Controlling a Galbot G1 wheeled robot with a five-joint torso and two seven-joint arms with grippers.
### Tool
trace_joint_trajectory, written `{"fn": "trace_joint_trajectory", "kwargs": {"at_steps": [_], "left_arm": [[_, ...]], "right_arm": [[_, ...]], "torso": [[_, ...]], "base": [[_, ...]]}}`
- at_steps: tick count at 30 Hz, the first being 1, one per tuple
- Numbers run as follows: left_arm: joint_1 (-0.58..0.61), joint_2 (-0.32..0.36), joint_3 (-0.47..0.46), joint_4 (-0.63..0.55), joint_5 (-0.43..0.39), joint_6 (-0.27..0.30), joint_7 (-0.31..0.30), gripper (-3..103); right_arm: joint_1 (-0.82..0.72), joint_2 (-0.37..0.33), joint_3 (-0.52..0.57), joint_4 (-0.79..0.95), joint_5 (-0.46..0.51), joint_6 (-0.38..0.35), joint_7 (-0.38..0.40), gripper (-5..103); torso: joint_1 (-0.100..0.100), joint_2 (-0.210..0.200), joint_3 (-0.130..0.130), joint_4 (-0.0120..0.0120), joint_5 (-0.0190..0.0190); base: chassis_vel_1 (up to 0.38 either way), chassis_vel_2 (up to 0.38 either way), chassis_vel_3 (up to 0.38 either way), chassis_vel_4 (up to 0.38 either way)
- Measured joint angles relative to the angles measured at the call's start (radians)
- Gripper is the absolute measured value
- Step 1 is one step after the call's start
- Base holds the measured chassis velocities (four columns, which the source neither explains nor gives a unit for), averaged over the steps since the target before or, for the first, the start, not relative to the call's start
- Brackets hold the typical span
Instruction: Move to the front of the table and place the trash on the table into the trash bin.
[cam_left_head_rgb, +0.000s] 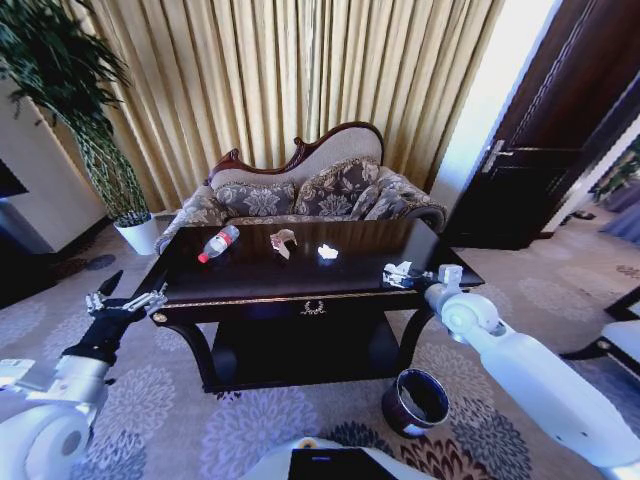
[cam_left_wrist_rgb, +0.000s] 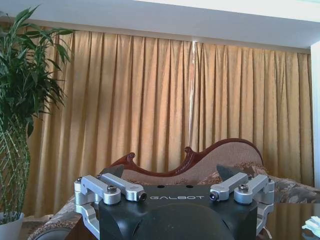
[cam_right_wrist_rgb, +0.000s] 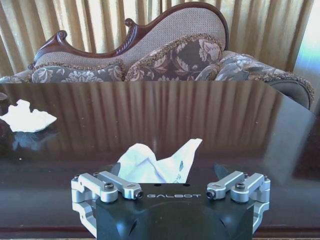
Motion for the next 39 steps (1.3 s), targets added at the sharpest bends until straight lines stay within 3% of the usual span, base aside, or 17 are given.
{"fn": "trace_joint_trajectory", "kwargs": {"at_steps": [3,6,8,16,20,22,26,28,30,35,39], "left_arm": [[-0.001,0.001,0.001,0.001,0.000,0.000,0.001,100],[-0.001,0.002,0.001,0.001,0.000,0.000,0.002,100],[-0.001,0.002,0.001,0.002,0.000,0.000,0.002,100],[-0.001,0.004,0.000,0.003,-0.001,-0.002,0.005,100],[-0.001,0.004,0.000,0.004,-0.001,-0.002,0.005,100],[-0.001,0.004,-0.001,0.004,-0.001,-0.003,0.005,100],[0.000,0.004,-0.002,0.004,-0.001,-0.004,0.006,100],[-0.001,0.004,-0.003,0.003,-0.001,-0.004,0.006,100],[0.000,0.004,-0.003,0.002,-0.001,-0.004,0.006,100],[0.001,0.004,-0.004,-0.002,-0.002,-0.004,0.006,100],[0.001,0.004,-0.005,-0.006,-0.002,-0.005,0.006,100]], "right_arm": [[0.003,0.006,-0.004,-0.008,-0.002,0.000,0.000,103],[0.004,0.014,-0.010,-0.015,-0.012,0.000,0.000,90],[0.004,0.015,-0.011,-0.017,-0.015,0.001,0.000,90],[0.006,0.017,-0.018,-0.028,-0.033,0.020,-0.001,52],[0.005,0.017,-0.018,-0.028,-0.035,0.022,-0.001,47],[0.001,0.017,-0.016,-0.028,-0.038,0.025,-0.001,30],[-0.004,0.018,-0.013,-0.025,-0.039,0.026,-0.001,25],[-0.009,0.018,-0.006,-0.020,-0.040,0.028,-0.001,9],[-0.013,0.018,-0.002,-0.018,-0.040,0.029,-0.001,4],[-0.025,0.018,0.010,-0.010,-0.040,0.039,-0.001,1],[-0.029,0.024,0.027,0.008,-0.045,0.094,-0.001,0]], "torso": [[0.000,0.000,0.000,0.0001,0.0000],[0.000,0.000,0.000,0.0001,0.0000],[0.000,0.000,0.000,0.0000,0.0000],[0.000,0.000,0.000,0.0000,0.0000],[0.000,0.000,0.000,0.0001,0.0000],[0.000,0.000,0.000,0.0000,0.0000],[0.000,0.000,0.000,0.0000,0.0000],[0.000,0.000,0.000,0.0000,0.0000],[0.000,0.000,0.000,0.0000,0.0000],[0.000,0.000,0.000,0.0000,0.0000],[0.000,0.000,0.000,0.0000,0.0001]], "base": [[0.000,0.000,0.000,0.000],[0.000,0.000,0.000,0.000],[0.000,0.000,0.000,0.000],[0.000,0.000,0.000,0.000],[0.000,0.000,0.000,0.000],[0.000,0.000,0.000,0.000],[0.000,0.000,0.000,0.000],[0.000,0.000,0.000,0.000],[0.000,0.000,0.000,0.000],[0.000,0.000,0.000,0.000],[0.000,0.000,0.000,0.000]]}}
